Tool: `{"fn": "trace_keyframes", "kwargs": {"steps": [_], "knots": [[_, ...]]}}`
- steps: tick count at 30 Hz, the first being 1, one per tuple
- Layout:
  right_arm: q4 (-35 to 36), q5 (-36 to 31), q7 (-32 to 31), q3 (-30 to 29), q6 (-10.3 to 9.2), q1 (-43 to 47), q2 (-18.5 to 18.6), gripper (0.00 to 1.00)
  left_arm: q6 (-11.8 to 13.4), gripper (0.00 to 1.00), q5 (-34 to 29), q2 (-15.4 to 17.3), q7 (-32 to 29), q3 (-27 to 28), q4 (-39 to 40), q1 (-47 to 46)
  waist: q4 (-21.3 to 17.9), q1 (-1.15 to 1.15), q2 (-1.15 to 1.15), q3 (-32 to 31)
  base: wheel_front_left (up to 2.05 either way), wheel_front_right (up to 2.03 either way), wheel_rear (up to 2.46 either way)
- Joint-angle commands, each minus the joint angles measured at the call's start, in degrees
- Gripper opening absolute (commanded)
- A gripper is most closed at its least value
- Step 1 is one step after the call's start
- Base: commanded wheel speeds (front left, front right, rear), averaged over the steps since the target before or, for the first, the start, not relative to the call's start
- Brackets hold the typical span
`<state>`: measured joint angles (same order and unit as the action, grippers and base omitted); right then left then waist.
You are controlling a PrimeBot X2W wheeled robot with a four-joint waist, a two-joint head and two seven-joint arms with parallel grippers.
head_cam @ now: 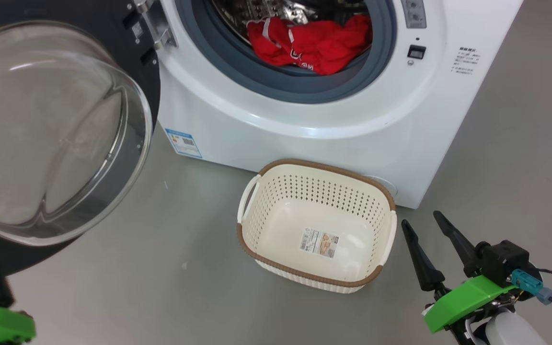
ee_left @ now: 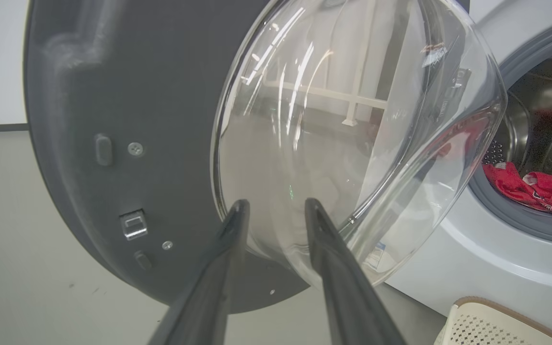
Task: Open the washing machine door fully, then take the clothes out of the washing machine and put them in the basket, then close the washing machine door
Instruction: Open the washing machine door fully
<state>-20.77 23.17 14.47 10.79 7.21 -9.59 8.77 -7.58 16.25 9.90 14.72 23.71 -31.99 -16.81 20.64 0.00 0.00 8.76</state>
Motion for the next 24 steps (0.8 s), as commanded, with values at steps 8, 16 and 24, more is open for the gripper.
{"fn": "trace_keyframes", "kwargs": {"steps": [8, 16, 24], "knots": [[1.99, 0.52, 0.52, 0.25, 0.28, 2.18, -0.58, 1.0, 0.09, 1.0, 0.54, -1.83, 0.28, -0.69, 9.93, 7.53, -2.23, 0.0, 0.0, -3.07, 0.0, 0.0, 0.0], [2.75, 0.63, 0.52, -1.43, 0.28, 3.96, -0.78, 1.0, 0.09, 1.0, 1.07, -2.56, 0.28, -5.8, 14.95, 11.44, -5.22, 0.0, 0.0, -4.2, 0.0, 0.0, 0.0], [3.71, 0.56, 0.52, -3.08, 0.28, 4.91, -0.84, 1.0, 0.09, 1.0, 2.82, -0.57, 0.28, -13.24, 17.28, 13.17, -8.89, 0.0, 0.0, -4.21, 0.0, 0.0, 0.0]]}}
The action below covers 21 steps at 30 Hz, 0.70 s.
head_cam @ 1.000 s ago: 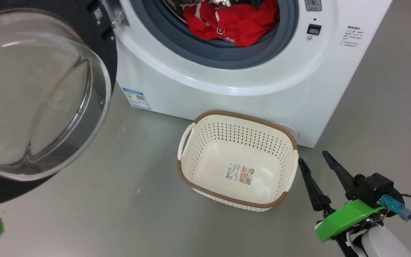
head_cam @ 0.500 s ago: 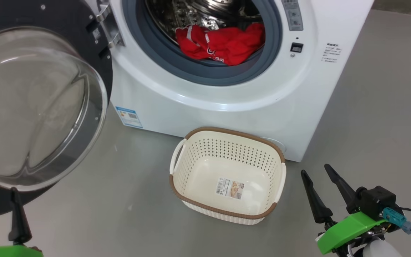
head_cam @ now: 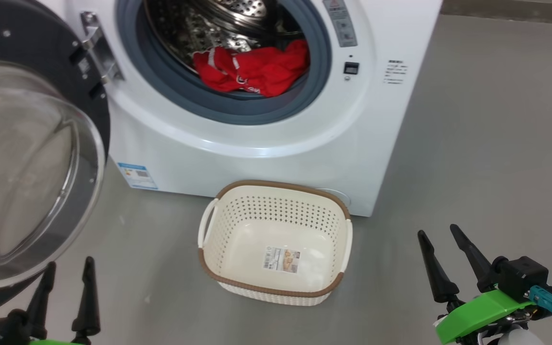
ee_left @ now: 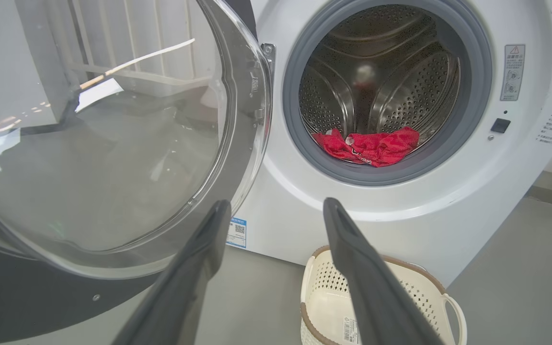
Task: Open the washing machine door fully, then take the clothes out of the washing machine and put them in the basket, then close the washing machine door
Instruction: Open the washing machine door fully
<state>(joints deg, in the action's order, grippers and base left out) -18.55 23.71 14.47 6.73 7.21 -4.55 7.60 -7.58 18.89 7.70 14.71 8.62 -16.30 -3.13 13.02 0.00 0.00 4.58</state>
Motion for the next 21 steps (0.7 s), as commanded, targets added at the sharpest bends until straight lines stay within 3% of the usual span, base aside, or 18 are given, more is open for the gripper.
{"fn": "trace_keyframes", "kwargs": {"steps": [1, 21], "knots": [[1.64, -0.04, 0.52, 0.75, 0.28, -0.06, 0.29, 1.0, 0.09, 1.0, 0.63, 1.91, 0.29, 1.07, 1.97, -0.42, -1.85, 0.0, 0.0, 0.01, 0.0, 0.0, 0.0], [3.87, -0.43, 0.52, -3.12, 0.28, 1.04, -0.33, 1.0, 0.09, 1.0, 4.33, 4.42, 0.29, -7.54, 8.71, 1.77, -11.91, 0.0, 0.0, 0.9, 0.0, 0.0, 0.0]]}}
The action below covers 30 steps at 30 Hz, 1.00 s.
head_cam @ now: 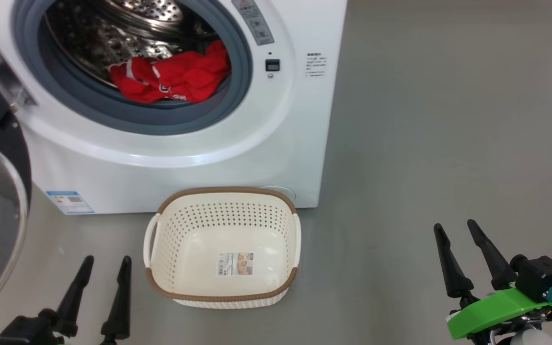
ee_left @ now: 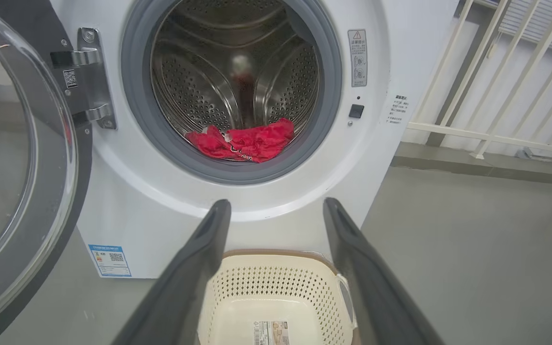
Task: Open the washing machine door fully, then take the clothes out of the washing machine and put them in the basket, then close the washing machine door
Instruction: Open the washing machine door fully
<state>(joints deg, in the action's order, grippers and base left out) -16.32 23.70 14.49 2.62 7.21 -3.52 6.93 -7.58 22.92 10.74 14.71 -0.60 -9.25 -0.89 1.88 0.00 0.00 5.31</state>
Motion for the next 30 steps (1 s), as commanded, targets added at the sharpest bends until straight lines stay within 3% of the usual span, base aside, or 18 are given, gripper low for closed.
{"fn": "trace_keyframes", "kwargs": {"steps": [1, 13, 30], "knots": [[1.73, -0.4, 0.51, 0.84, 0.28, 0.14, 0.28, 1.0, 0.09, 1.0, 0.29, 1.35, 0.29, 1.4, 1.72, -0.46, -1.07, 0.0, 0.0, 0.14, 0.0, 0.0, 0.0], [2.46, -0.45, 0.51, -0.81, 0.28, 1.61, -0.12, 1.0, 0.09, 1.0, 0.43, 1.37, 0.29, 0.08, 2.3, -0.08, -3.06, 0.0, 0.0, -0.26, 0.0, 0.0, 0.0], [2.77, -0.79, 0.51, -1.26, 0.28, 1.33, -0.52, 1.0, 0.09, 1.0, 0.86, 2.13, 0.29, -0.21, 2.44, -1.24, -2.58, 0.0, 0.0, 0.37, 0.0, 0.0, 0.0]]}}
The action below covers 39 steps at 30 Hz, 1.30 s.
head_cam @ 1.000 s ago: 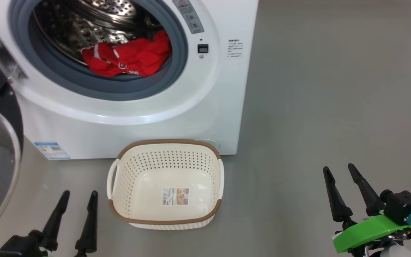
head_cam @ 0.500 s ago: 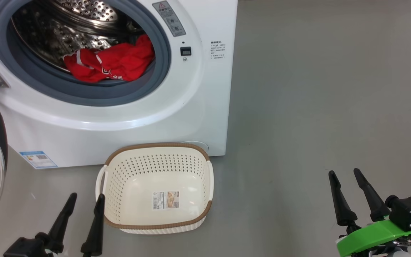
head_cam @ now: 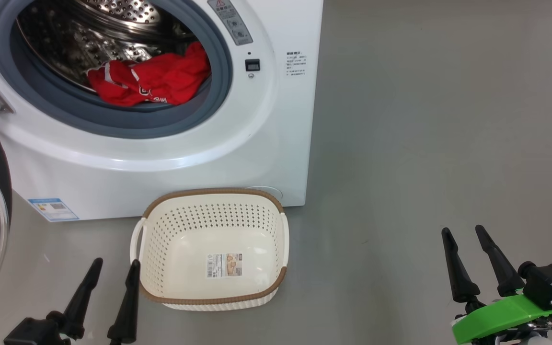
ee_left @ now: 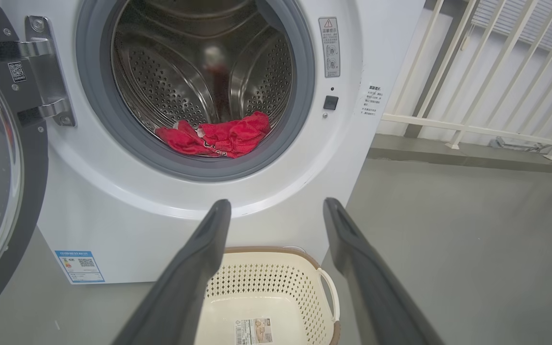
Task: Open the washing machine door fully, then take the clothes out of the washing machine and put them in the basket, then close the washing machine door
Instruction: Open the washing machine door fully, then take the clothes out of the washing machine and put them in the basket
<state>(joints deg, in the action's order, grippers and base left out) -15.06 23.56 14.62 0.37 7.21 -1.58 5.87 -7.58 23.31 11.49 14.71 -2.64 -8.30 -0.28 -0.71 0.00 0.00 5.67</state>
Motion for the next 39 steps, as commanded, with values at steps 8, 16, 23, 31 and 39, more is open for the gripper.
{"fn": "trace_keyframes", "kwargs": {"steps": [8, 16, 23, 31, 39], "knots": [[1.63, -0.81, 0.38, 1.13, 0.28, -0.79, 0.55, 1.0, 0.09, 1.0, 0.83, 1.51, 0.29, 2.14, 1.54, -2.17, 0.31, 0.0, 0.0, 0.56, 0.0, 0.0, 0.0], [1.55, -0.88, 0.38, 1.39, 0.28, -0.96, 0.54, 1.0, 0.09, 1.0, 2.46, 2.0, 0.29, 1.43, 1.49, -2.48, 0.35, 0.0, 0.0, 0.6, 0.05, -0.15, 0.1], [1.42, -0.78, 0.38, 1.7, 0.28, -1.06, 0.54, 1.0, 0.09, 1.0, 2.98, 2.44, 0.29, 1.22, 1.65, -2.62, 0.34, 0.0, 0.0, 0.6, 0.76, -1.14, 0.37], [1.44, -0.83, 0.38, 1.74, 0.28, -1.29, 0.37, 1.0, 0.09, 1.0, 2.87, 2.63, 0.29, 1.31, 1.77, -2.96, 0.32, 0.0, 0.0, 1.03, 1.41, -1.73, 0.32], [1.3, -0.82, 0.38, 1.98, 0.28, -1.51, 0.23, 1.0, 0.09, 1.0, 2.43, 2.09, 0.29, 2.17, 1.72, -3.25, 0.26, 0.0, 0.0, 1.34, 1.21, -1.27, 0.06]]}}
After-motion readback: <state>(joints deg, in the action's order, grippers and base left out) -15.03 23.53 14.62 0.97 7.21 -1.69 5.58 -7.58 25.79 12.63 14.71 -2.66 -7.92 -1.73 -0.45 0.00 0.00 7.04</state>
